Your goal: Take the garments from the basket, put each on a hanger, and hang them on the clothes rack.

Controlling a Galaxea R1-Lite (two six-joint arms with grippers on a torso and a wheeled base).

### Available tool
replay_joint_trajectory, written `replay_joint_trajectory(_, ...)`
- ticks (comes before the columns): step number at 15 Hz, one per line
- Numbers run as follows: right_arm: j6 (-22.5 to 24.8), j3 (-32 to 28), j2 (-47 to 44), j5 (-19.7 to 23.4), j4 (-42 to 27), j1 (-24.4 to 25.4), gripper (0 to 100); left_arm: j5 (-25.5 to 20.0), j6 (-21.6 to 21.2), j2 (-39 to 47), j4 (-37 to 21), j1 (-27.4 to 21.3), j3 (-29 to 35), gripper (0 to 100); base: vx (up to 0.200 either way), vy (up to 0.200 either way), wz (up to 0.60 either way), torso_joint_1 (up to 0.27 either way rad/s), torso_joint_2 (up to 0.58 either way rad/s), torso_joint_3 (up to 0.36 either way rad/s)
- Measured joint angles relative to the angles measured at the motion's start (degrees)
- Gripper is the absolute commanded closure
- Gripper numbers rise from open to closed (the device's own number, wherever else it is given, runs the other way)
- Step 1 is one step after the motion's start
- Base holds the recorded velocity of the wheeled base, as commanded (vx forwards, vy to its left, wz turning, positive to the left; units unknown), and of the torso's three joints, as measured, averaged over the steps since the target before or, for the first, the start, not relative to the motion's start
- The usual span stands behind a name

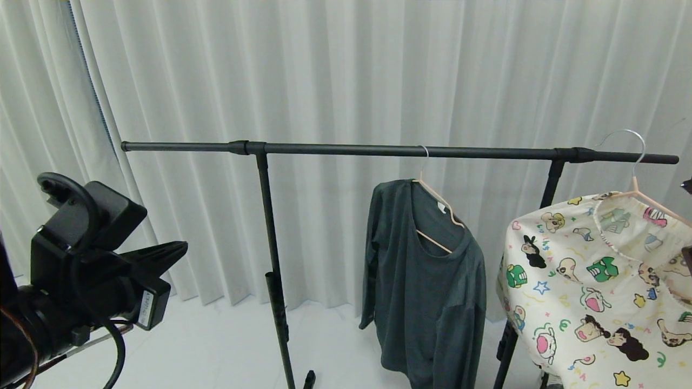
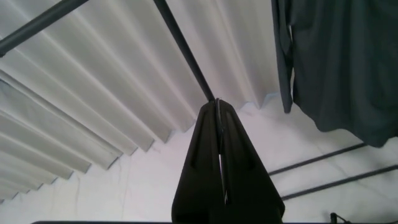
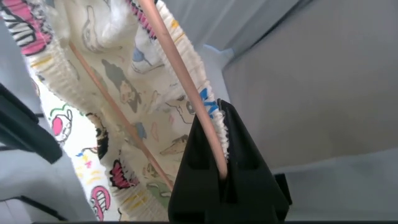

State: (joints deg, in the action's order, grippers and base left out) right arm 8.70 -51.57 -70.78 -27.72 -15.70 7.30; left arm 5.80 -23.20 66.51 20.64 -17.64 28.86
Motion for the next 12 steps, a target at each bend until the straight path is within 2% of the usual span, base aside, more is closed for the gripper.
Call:
replay_joint_trajectory(4,-3.9,-0.2,-1.2,0.0,0.0,2.6,100,0.0,0.0,-0.2,0.0,-0.5,0.0,100,0.2,0.0,0.0,0.004,0.0,0.0)
replay_joint_trajectory(10,-4.2,-0.3,-3.4,0.0,2.4,3.9,100,0.0,-0.3,-0.8,0.0,-0.8,-1.0,100,0.2,0.0,0.0,0.006,0.0,0.002)
replay_joint_trajectory(12,-4.3,-0.2,-4.6,0.0,2.6,3.9,100,0.0,-0.3,-1.0,0.0,-1.2,-1.1,100,0.0,0.0,0.0,0.0,0.0,0.0)
